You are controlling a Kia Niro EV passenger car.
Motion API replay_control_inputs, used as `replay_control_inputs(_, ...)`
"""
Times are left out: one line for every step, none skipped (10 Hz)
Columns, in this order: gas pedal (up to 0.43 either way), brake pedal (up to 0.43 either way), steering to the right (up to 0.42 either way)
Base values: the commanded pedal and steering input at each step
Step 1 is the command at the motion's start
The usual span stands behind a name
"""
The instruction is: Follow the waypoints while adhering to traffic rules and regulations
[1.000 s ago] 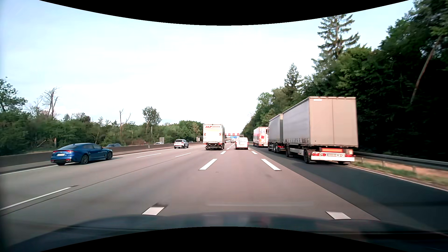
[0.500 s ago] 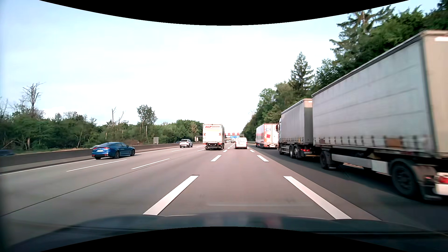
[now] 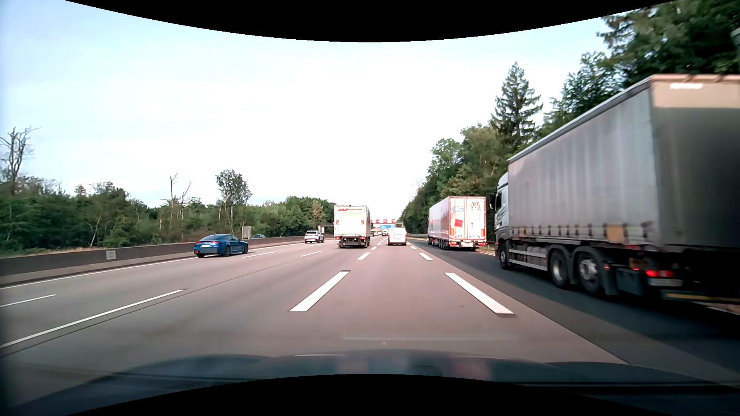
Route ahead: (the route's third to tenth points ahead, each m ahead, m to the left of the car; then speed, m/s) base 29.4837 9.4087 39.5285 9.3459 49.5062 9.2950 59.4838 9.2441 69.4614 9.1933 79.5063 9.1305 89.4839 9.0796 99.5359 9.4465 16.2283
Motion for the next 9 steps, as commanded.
replay_control_inputs(0.169, 0.000, -0.004)
replay_control_inputs(0.169, 0.000, -0.004)
replay_control_inputs(0.169, 0.000, -0.004)
replay_control_inputs(0.169, 0.000, -0.004)
replay_control_inputs(0.169, 0.000, -0.004)
replay_control_inputs(0.169, 0.000, -0.004)
replay_control_inputs(0.169, 0.000, -0.004)
replay_control_inputs(0.169, 0.000, -0.004)
replay_control_inputs(0.169, 0.000, -0.004)
